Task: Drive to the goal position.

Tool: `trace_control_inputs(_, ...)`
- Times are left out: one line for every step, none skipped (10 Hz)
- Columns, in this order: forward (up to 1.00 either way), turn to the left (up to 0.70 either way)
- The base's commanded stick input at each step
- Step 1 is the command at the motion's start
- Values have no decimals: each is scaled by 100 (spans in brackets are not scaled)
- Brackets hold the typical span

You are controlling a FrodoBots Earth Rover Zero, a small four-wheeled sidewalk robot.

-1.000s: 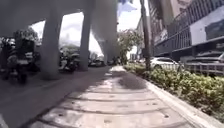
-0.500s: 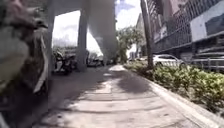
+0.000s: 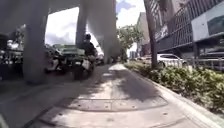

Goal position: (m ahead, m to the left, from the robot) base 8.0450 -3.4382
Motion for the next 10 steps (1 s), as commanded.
trace_control_inputs(70,0)
trace_control_inputs(70,0)
trace_control_inputs(70,0)
trace_control_inputs(70,0)
trace_control_inputs(70,0)
trace_control_inputs(70,0)
trace_control_inputs(70,0)
trace_control_inputs(70,0)
trace_control_inputs(70,0)
trace_control_inputs(70,0)
